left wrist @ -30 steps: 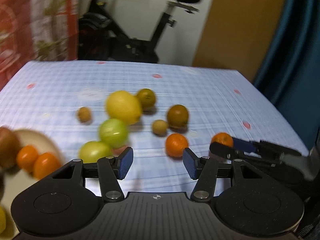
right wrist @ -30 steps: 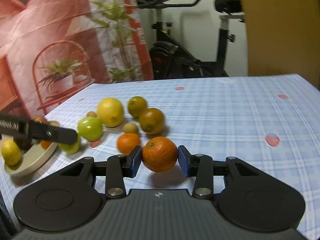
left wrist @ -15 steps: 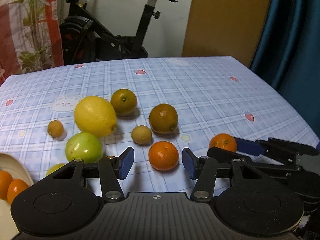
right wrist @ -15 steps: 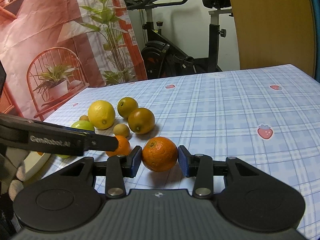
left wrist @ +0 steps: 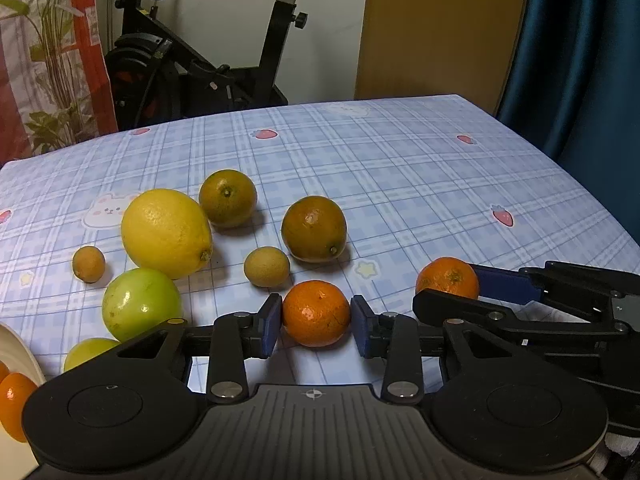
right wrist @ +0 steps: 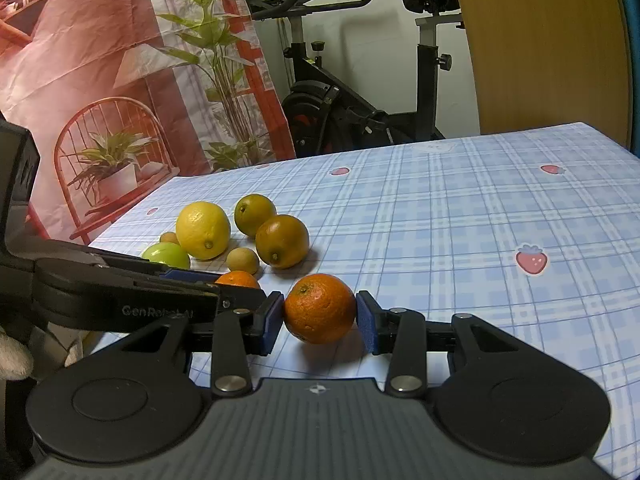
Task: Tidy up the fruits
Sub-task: 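Carry both held oranges onto the cream plate beside the apple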
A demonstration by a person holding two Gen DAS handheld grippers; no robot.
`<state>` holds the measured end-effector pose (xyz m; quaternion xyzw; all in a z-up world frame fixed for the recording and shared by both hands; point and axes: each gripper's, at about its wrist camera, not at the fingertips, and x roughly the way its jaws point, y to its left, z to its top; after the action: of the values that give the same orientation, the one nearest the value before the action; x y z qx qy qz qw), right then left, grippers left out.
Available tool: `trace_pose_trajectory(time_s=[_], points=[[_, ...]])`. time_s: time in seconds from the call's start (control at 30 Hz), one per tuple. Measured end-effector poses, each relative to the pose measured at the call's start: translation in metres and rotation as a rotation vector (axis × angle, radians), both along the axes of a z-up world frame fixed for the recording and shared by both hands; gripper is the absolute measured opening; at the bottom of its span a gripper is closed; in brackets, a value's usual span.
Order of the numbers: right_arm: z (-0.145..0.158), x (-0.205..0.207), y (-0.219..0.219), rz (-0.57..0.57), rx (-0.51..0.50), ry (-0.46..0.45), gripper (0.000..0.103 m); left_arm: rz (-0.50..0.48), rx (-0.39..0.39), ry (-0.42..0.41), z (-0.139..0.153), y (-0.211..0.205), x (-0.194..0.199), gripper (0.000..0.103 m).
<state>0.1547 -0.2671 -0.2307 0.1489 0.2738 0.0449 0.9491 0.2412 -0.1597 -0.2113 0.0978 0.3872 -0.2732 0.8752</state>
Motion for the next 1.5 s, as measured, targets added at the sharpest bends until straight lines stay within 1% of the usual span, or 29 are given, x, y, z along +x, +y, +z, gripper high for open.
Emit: trace_pose_trajectory(time_s=[0.2, 0.37, 0.53, 0.67, 0.77, 0.9, 1.07, 1.17, 1.23, 1.37, 1.5], points=[[0.000, 0.000, 0.001, 0.004, -0.002, 0.002, 0.042, 0.031, -0.013, 0.008, 0.004, 0.011, -0.006, 0.039], [0.000, 0.000, 0.003, 0.007, -0.007, 0.004, 0.042, 0.066, -0.044, 0.009, 0.012, 0.026, -0.020, 0.039], [0.000, 0.001, 0.004, 0.013, -0.014, 0.005, 0.042, 0.113, -0.046, -0.016, 0.025, 0.048, -0.038, 0.039], [-0.001, 0.001, 0.005, 0.020, -0.017, 0.006, 0.042, 0.160, -0.063, -0.041, 0.039, 0.071, -0.047, 0.039], [-0.001, 0.002, 0.006, 0.017, -0.015, 0.020, 0.042, 0.196, -0.069, -0.044, 0.049, 0.089, -0.051, 0.039], [0.000, 0.002, 0.008, 0.010, -0.017, 0.025, 0.042, 0.279, -0.078, -0.030, 0.053, 0.123, -0.058, 0.039], [0.006, 0.002, 0.013, 0.004, 0.006, 0.033, 0.042, 0.386, -0.075, -0.023, 0.057, 0.167, -0.063, 0.039], [0.015, 0.006, 0.028, 0.048, 0.002, 0.020, 0.042, 0.449, -0.088, -0.017, 0.056, 0.187, -0.059, 0.039], [0.024, 0.009, 0.045, 0.104, -0.017, 0.001, 0.042, 0.472, -0.097, -0.015, 0.056, 0.195, -0.056, 0.039], [0.040, 0.017, 0.084, 0.245, -0.068, -0.034, 0.042, 0.472, -0.095, -0.015, 0.054, 0.197, -0.049, 0.039], [0.045, 0.031, 0.126, 0.386, -0.133, -0.048, 0.042, 0.478, -0.096, -0.001, 0.051, 0.201, -0.044, 0.039]])
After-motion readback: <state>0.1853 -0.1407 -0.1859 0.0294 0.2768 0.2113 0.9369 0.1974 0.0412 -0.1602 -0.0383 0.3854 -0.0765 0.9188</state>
